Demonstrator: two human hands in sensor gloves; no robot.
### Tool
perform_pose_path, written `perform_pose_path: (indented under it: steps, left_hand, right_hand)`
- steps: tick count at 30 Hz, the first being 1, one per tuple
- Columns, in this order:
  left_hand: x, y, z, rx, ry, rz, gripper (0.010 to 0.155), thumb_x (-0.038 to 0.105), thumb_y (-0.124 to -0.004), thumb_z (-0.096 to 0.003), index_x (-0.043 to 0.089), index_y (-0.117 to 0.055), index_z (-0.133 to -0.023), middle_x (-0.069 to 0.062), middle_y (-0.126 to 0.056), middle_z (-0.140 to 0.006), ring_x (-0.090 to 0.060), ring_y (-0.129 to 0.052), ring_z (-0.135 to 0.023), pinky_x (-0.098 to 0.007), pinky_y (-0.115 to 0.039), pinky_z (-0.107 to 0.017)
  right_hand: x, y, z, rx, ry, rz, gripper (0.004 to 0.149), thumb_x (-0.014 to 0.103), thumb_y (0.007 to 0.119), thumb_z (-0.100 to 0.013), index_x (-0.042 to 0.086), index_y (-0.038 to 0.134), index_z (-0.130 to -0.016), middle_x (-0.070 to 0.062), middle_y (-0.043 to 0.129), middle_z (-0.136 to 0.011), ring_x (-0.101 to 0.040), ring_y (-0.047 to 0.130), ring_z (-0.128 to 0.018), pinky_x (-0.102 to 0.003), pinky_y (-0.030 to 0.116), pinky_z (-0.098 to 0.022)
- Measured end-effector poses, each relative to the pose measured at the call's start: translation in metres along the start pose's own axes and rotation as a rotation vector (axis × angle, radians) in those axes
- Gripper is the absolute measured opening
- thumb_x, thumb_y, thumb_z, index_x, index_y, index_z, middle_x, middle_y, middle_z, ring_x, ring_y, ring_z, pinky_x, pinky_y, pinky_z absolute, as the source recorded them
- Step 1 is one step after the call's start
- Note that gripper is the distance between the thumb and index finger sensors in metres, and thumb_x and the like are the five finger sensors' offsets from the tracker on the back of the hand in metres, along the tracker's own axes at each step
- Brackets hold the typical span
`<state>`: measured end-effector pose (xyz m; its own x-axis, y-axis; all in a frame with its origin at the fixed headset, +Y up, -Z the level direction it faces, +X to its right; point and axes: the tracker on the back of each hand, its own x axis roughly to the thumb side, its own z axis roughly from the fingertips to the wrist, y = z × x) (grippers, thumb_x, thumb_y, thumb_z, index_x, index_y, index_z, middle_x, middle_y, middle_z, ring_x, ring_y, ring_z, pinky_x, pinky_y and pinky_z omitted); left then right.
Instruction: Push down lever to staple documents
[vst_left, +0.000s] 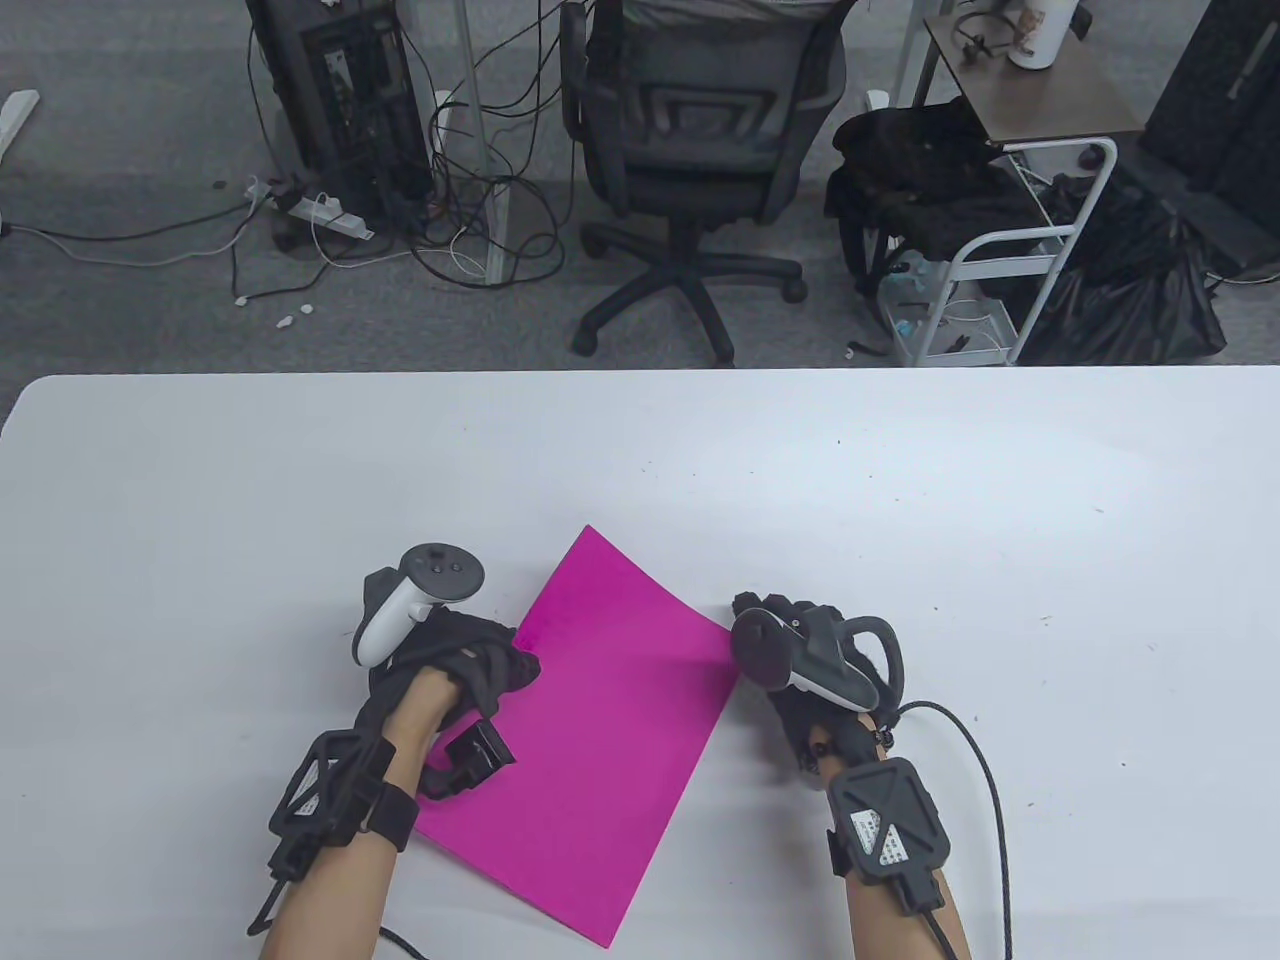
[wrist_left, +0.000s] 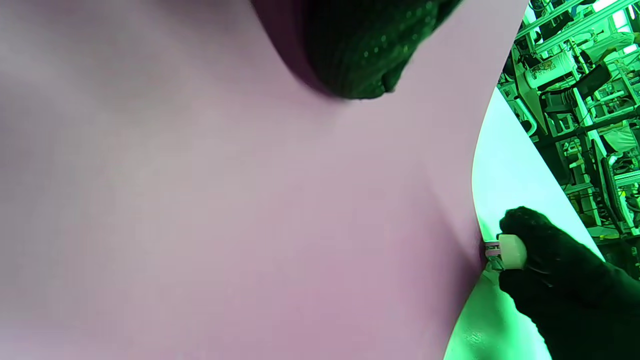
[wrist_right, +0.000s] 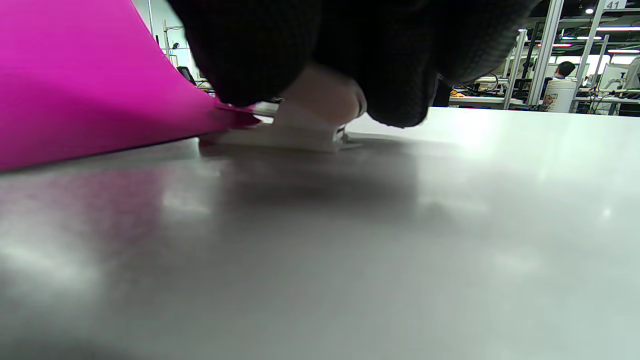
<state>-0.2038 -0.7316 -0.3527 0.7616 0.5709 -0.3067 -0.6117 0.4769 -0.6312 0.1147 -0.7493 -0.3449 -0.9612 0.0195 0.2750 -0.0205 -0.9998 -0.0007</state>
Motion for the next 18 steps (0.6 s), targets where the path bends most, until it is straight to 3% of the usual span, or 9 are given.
perform_pose_path:
  steps: [9, 18]
  left_hand:
    - [0.006, -0.013, -0.006, 0.084, 0.016, -0.061, 0.040, 0.025, -0.078, -0.0577, 0.008, -0.086, -0.093, -0.016, -0.101, -0.083, -0.035, -0.102, -0.066, -0.061, -0.083, -0.053]
    - [-0.002, -0.020, -0.010, 0.096, -0.014, -0.036, 0.039, 0.024, -0.078, -0.0577, 0.008, -0.086, -0.093, -0.016, -0.099, -0.084, -0.035, -0.101, -0.068, -0.061, -0.083, -0.054]
  right_hand:
    - [-0.001, 0.000, 0.000, 0.003, -0.001, -0.002, 0.060, 0.026, 0.080, -0.044, 0.017, 0.064, -0.101, -0.016, 0.078, -0.098, -0.042, 0.088, -0.085, -0.057, 0.074, -0.065]
    - [0.000, 0.000, 0.000, 0.009, 0.000, 0.002, 0.060, 0.025, 0.080, -0.045, 0.016, 0.063, -0.102, -0.017, 0.077, -0.098, -0.042, 0.088, -0.085, -0.057, 0.073, -0.065]
